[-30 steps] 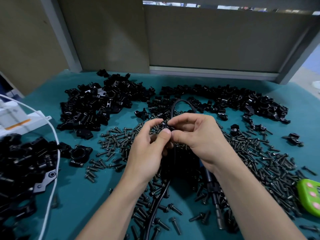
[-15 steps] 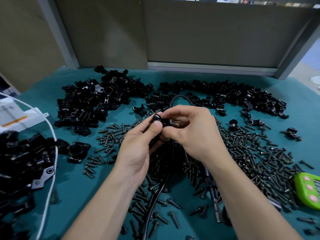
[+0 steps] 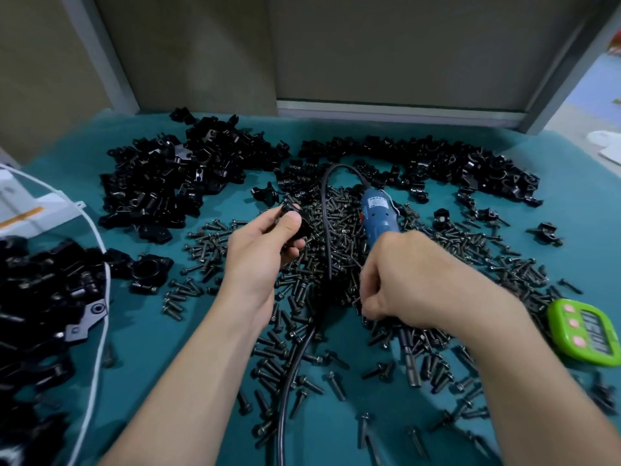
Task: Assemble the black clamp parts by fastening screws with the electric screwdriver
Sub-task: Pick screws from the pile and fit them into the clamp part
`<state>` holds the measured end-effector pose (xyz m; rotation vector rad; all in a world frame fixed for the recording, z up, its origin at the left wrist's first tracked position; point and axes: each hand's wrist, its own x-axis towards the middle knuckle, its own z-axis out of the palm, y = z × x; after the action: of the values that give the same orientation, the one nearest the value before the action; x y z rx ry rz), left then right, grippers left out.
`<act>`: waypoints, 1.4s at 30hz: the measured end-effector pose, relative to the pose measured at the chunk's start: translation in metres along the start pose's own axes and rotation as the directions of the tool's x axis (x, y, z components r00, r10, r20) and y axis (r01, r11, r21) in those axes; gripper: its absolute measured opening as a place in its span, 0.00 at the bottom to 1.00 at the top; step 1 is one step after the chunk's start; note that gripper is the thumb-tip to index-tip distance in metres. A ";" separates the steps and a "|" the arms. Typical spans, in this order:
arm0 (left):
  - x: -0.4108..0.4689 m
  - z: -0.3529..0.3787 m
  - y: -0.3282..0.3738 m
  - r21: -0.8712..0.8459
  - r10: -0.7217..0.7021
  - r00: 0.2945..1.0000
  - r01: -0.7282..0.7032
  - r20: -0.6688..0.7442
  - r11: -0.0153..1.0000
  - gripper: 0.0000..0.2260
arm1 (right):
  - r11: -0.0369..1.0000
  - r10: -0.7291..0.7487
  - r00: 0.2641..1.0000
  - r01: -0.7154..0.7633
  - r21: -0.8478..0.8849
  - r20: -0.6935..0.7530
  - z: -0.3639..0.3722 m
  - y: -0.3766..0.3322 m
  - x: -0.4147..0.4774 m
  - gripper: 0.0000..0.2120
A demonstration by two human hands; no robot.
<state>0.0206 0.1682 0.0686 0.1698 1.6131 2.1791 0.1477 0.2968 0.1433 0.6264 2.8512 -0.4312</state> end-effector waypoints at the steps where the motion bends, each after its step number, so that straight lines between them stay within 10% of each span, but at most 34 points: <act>1: 0.001 0.001 -0.001 0.012 0.006 1.000 -0.006 0.004 1.000 0.06 | 0.997 -0.020 1.000 0.019 -0.076 -0.019 0.006 -0.002 -0.005 0.05; 6: -0.002 0.002 -0.003 0.043 0.019 1.000 -0.020 0.009 0.999 0.08 | 0.921 -0.152 0.964 0.058 -0.386 -0.218 0.032 -0.007 -0.019 0.11; 21: -0.002 -0.002 -0.006 0.034 0.012 1.000 -0.013 0.027 0.999 0.05 | 0.885 -0.163 0.932 -0.006 -0.465 -0.323 0.055 0.013 -0.035 0.18; 27: -0.002 0.000 -0.008 0.105 0.050 0.998 -0.054 0.044 0.993 0.05 | 0.948 -0.119 0.862 -0.049 -0.314 -0.492 0.049 0.015 -0.021 0.07; 36: -0.006 0.002 -0.008 0.198 0.108 0.989 -0.127 0.105 0.972 0.09 | 0.997 0.066 0.847 -0.078 0.000 -0.527 0.037 0.009 0.023 0.17; 42: -0.009 -0.001 -0.009 0.224 0.159 0.966 -0.205 0.205 0.953 0.12 | 0.887 0.147 0.809 0.147 0.438 -0.570 0.039 0.019 0.022 0.18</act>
<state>0.0306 0.1662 0.0615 0.5997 1.8125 2.0161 0.1414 0.3089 0.0968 0.9962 3.3444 -1.1301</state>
